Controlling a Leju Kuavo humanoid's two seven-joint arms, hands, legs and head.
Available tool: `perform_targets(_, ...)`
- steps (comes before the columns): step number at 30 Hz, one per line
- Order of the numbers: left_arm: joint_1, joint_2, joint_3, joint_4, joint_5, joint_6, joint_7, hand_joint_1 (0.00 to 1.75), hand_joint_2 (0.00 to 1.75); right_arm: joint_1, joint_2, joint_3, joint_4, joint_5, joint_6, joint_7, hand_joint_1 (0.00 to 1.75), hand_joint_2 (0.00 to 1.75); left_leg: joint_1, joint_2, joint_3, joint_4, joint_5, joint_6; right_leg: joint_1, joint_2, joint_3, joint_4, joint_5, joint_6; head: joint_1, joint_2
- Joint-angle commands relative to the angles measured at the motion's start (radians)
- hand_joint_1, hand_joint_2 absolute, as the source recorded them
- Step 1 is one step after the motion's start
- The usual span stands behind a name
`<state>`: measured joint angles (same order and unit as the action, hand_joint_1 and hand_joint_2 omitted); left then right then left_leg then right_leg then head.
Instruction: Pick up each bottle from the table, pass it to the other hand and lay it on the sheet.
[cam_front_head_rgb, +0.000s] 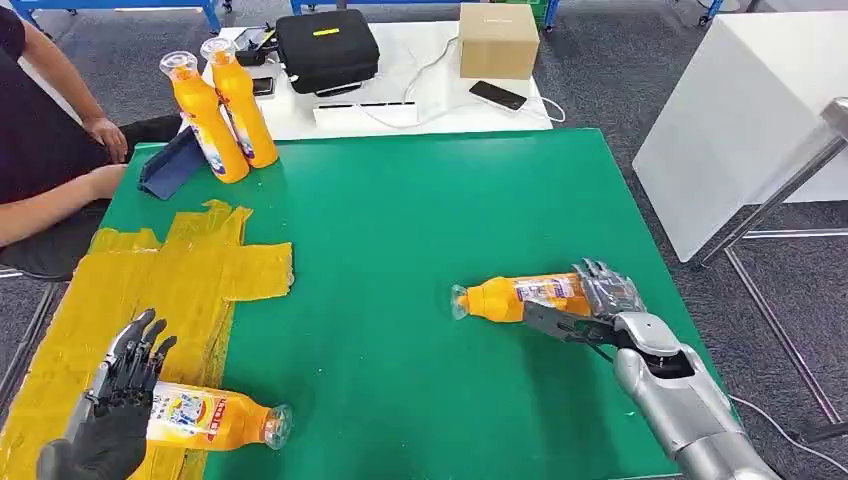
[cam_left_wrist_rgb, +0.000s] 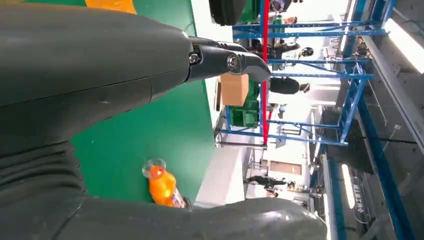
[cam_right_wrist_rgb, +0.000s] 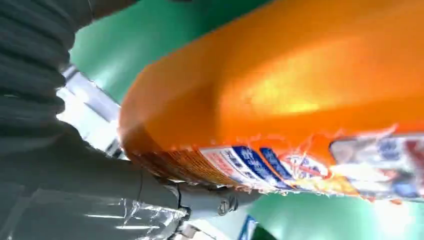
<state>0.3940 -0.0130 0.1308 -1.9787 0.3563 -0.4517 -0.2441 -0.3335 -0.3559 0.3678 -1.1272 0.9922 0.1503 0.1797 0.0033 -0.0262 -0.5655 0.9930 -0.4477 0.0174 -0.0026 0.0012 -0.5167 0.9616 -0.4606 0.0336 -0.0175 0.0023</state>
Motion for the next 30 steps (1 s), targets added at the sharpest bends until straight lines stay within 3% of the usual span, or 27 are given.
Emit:
perform_targets(1, -0.031, 0.002, -0.023, 0.028, 0.023, 0.000, 0.009, 0.00, 0.00, -0.069, 0.086, 0.108, 0.189, 0.024, -0.006, -0.013, 0.00, 1.75, 0.001, 0.004, 0.005, -0.002, 0.000, -0.001, 0.001, 0.002, 0.005, -0.003, 0.001, 0.000, 0.000, 0.000)
perform_targets(10, -0.053, 0.027, -0.045, 0.043, 0.030, 0.007, 0.001, 0.00, 0.00, -0.057, 0.126, 0.227, 0.327, 0.038, 0.059, -0.089, 0.02, 1.75, 0.002, 0.006, 0.013, -0.003, 0.000, -0.001, 0.003, 0.004, 0.012, -0.005, 0.002, -0.001, 0.000, 0.000)
perform_targets(13, -0.062, 0.028, -0.047, 0.049, 0.032, 0.009, 0.003, 0.00, 0.00, -0.058, 0.127, 0.229, 0.327, 0.038, 0.059, -0.089, 0.02, 1.75, 0.002, 0.004, 0.019, -0.003, -0.004, -0.002, 0.003, 0.003, 0.007, -0.004, -0.001, -0.002, 0.000, 0.000)
perform_targets(14, -0.066, 0.040, -0.058, 0.055, 0.041, 0.010, 0.004, 0.00, 0.00, -0.066, 0.122, 0.250, 0.337, 0.013, 0.128, -0.114, 1.75, 1.75, 0.002, 0.004, 0.021, -0.003, -0.005, -0.002, 0.002, 0.003, 0.008, -0.004, -0.002, -0.002, 0.001, 0.000)
perform_targets(17, -0.109, 0.077, -0.100, 0.112, 0.063, 0.017, -0.004, 0.00, 0.00, -0.023, 0.093, 0.312, 0.360, -0.064, 0.230, -0.148, 1.75, 1.75, 0.003, 0.004, 0.023, -0.005, -0.003, -0.003, 0.004, 0.004, 0.011, -0.006, 0.000, -0.002, 0.000, 0.000)
perform_targets(18, -0.131, 0.057, -0.089, 0.107, 0.068, -0.024, -0.112, 0.00, 0.00, -0.049, 0.053, 0.347, 0.319, -0.052, 0.182, -0.101, 1.75, 1.75, 0.004, 0.004, 0.024, -0.005, -0.003, -0.004, 0.004, 0.004, 0.012, -0.007, 0.000, -0.002, 0.000, 0.000)
perform_targets(19, -0.152, 0.051, -0.088, 0.099, 0.068, -0.021, -0.094, 0.00, 0.00, -0.077, 0.001, 0.358, 0.228, -0.104, 0.263, -0.083, 1.75, 1.75, 0.003, 0.008, 0.031, -0.004, -0.006, -0.006, 0.004, 0.010, 0.016, -0.006, -0.001, -0.002, 0.000, 0.000)
perform_targets(21, -0.163, 0.050, -0.091, 0.092, 0.077, -0.015, -0.073, 0.00, 0.00, -0.087, -0.033, 0.367, 0.168, -0.140, 0.336, -0.057, 1.75, 1.75, 0.003, 0.007, 0.025, -0.001, -0.006, -0.006, 0.003, 0.008, 0.011, -0.003, -0.001, -0.003, 0.001, 0.000)
perform_targets(23, -0.160, 0.052, -0.093, 0.092, 0.079, -0.018, -0.072, 0.00, 0.00, -0.081, -0.039, 0.373, 0.161, -0.142, 0.348, -0.051, 1.75, 1.75, 0.003, 0.008, 0.025, -0.001, -0.006, -0.005, 0.002, 0.008, 0.010, -0.003, 0.000, -0.003, 0.000, 0.000)
perform_targets(25, -0.171, 0.059, -0.102, 0.109, 0.087, -0.026, -0.070, 0.00, 0.00, -0.046, -0.064, 0.375, 0.146, -0.158, 0.365, -0.027, 1.75, 1.75, 0.002, 0.008, 0.035, 0.000, -0.009, -0.004, 0.002, 0.010, 0.021, -0.002, -0.005, -0.002, 0.001, 0.000)
perform_targets(27, -0.185, 0.063, -0.110, 0.127, 0.092, -0.031, -0.070, 0.00, 0.00, -0.018, -0.089, 0.366, 0.124, -0.177, 0.366, -0.003, 1.75, 1.75, 0.003, 0.003, 0.030, -0.002, -0.006, -0.003, 0.003, 0.004, 0.018, -0.006, -0.003, -0.002, 0.000, 0.000)
perform_targets(30, -0.185, 0.060, -0.109, 0.133, 0.089, -0.018, -0.074, 0.00, 0.00, -0.002, -0.095, 0.321, 0.094, -0.203, 0.318, 0.041, 1.75, 1.75, 0.002, 0.002, 0.040, -0.001, -0.011, -0.003, 0.002, 0.005, 0.029, -0.005, -0.008, 0.000, 0.000, 0.000)
